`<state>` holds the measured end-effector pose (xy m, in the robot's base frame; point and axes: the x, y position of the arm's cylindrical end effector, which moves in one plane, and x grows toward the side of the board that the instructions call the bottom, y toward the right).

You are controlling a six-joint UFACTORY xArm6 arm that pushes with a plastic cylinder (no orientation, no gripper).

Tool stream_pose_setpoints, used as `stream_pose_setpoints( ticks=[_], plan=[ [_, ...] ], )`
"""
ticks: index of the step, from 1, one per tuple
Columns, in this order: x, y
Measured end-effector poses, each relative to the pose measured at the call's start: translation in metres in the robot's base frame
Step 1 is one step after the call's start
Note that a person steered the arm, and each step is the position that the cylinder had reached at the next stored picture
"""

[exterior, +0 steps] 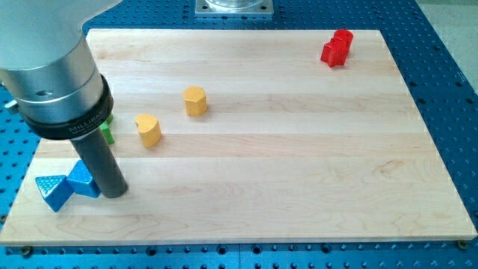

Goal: Nudge the blue blocks to the left

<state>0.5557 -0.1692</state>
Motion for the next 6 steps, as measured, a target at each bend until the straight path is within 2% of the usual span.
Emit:
stream_pose_setpoints(
  ticks=[6],
  plan=[
    [-0.0008,0.0017]
  ],
)
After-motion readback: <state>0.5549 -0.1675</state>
